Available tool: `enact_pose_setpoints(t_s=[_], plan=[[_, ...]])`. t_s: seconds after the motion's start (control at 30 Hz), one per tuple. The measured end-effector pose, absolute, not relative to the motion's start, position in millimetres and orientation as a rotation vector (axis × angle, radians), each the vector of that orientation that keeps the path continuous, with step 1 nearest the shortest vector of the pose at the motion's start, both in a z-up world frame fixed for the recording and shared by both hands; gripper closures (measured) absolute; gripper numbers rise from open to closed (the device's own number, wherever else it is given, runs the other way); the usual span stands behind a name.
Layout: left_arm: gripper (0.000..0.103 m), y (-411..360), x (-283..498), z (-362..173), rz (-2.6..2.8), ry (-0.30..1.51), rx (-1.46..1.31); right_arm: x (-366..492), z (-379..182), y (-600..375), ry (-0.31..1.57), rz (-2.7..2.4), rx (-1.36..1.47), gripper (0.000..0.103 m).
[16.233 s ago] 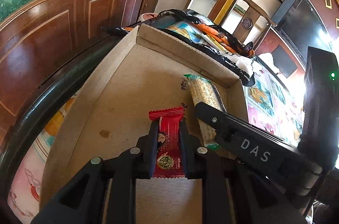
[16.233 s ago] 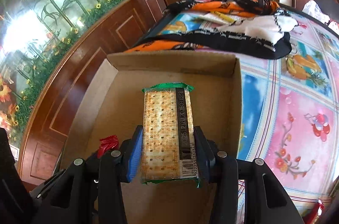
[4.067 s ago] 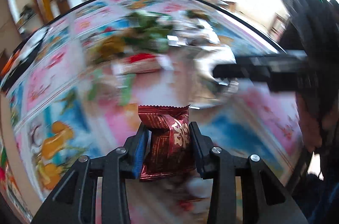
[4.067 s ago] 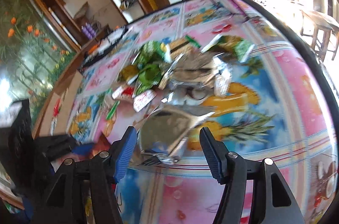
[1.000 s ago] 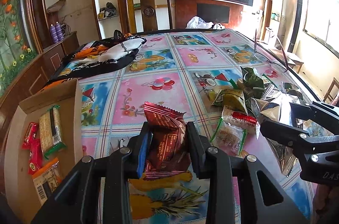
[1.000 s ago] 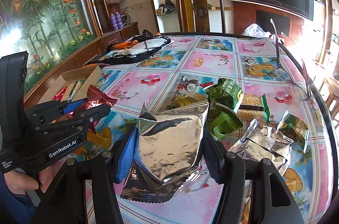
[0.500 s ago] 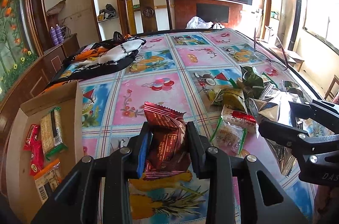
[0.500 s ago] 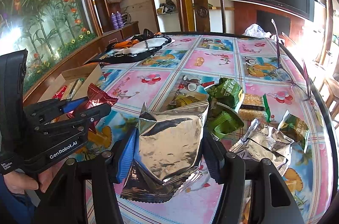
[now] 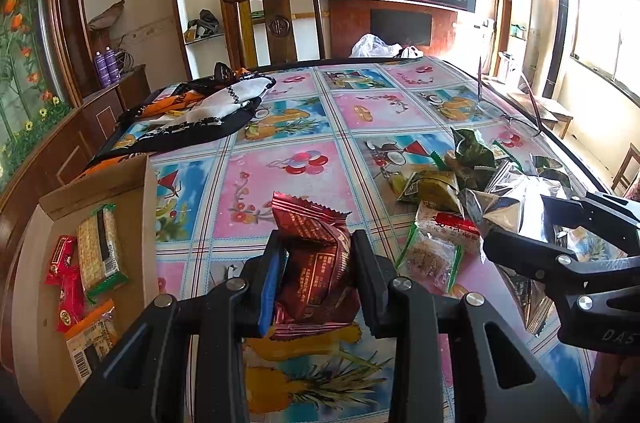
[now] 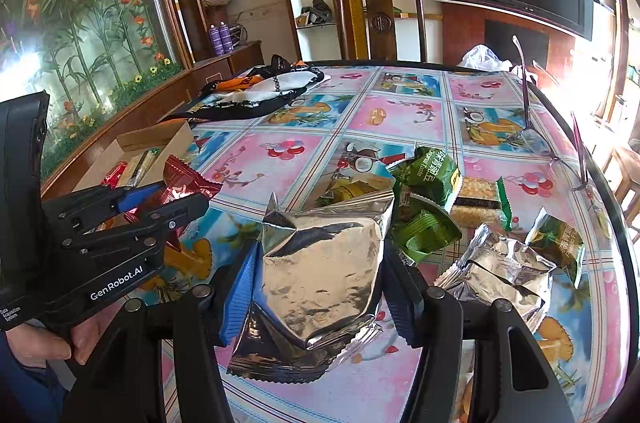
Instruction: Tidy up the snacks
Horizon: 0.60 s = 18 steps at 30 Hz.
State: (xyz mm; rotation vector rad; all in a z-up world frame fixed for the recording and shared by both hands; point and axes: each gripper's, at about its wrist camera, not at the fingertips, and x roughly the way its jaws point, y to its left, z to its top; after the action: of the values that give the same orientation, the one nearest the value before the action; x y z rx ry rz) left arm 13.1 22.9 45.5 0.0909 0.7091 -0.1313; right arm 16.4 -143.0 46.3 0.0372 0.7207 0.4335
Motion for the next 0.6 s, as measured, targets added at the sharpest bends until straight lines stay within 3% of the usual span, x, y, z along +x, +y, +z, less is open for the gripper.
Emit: enact_pose_setpoints(t_s=[0.6], plan=[[0.071, 34.9, 14.9, 54.6, -0.166, 0.725, 0.029, 17.4, 45.2, -134.5, 0.726, 0.433, 0.07, 0.04]])
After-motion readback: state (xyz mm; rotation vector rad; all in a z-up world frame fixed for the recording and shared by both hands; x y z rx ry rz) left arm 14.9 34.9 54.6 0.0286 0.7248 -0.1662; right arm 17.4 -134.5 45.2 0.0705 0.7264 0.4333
